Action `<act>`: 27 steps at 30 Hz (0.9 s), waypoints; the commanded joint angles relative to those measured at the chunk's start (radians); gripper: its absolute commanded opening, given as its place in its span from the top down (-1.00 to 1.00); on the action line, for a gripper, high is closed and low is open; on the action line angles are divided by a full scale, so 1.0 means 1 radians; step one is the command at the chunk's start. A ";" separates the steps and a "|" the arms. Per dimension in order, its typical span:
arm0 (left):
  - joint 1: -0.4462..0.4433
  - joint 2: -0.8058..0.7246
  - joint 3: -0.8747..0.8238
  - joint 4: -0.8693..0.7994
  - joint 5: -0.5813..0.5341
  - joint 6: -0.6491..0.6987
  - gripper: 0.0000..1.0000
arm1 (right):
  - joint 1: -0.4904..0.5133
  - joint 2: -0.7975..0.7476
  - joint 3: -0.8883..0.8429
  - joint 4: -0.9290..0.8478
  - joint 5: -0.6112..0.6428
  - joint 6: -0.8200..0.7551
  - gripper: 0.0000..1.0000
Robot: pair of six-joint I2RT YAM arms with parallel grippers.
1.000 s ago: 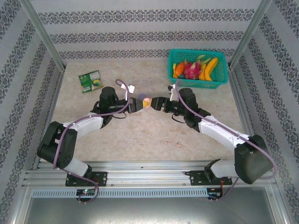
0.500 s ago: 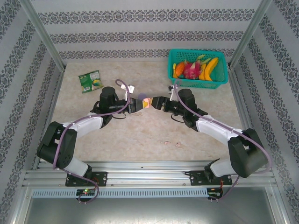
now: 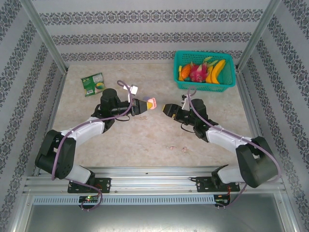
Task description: Insert wireless bluetooth earbuds into charging case
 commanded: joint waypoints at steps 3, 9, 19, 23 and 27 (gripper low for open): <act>-0.003 0.034 -0.052 0.238 -0.101 -0.105 1.00 | 0.050 -0.038 -0.057 0.185 0.083 0.159 -0.21; -0.020 0.067 -0.093 0.368 -0.190 -0.175 1.00 | 0.113 -0.023 -0.030 0.225 0.145 0.180 -0.13; -0.043 0.074 -0.109 0.416 -0.221 -0.198 1.00 | 0.134 0.042 0.027 0.263 0.153 0.192 -0.02; -0.051 0.070 -0.102 0.412 -0.208 -0.197 1.00 | 0.133 0.060 0.039 0.265 0.154 0.195 0.03; -0.057 0.065 -0.104 0.407 -0.198 -0.192 1.00 | 0.128 0.068 0.051 0.284 0.152 0.200 0.06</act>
